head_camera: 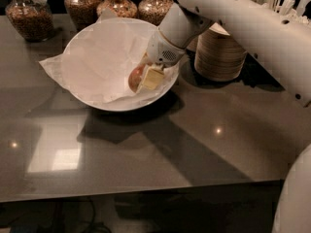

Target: Pick apple from white bowl

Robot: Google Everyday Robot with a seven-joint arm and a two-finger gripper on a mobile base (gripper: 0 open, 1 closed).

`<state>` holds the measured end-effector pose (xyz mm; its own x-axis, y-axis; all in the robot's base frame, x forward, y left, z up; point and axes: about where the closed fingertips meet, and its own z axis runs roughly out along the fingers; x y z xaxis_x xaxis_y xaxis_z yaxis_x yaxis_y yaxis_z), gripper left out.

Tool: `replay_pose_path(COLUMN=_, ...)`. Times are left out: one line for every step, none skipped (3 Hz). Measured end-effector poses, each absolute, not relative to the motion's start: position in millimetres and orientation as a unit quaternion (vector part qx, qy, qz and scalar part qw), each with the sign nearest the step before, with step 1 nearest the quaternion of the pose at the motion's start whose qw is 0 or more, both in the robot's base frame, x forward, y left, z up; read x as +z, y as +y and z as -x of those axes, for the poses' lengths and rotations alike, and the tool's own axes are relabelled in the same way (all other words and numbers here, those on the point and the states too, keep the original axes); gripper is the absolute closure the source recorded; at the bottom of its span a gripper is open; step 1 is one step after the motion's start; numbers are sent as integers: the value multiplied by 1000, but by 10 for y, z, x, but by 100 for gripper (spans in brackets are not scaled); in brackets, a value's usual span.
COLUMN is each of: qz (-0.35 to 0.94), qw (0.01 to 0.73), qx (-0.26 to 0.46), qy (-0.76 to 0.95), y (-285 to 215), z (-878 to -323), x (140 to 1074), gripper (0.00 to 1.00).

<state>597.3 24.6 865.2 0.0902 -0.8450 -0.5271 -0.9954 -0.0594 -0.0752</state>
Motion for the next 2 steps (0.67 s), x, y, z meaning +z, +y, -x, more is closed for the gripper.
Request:
replay_pose_path(qz=705, qw=247, qx=185, qy=639, y=195, z=-5956, x=8870, gripper=100)
replay_pose_path(qz=703, qw=278, qx=191, qy=626, y=108, z=-5902, x=9119, gripper=100)
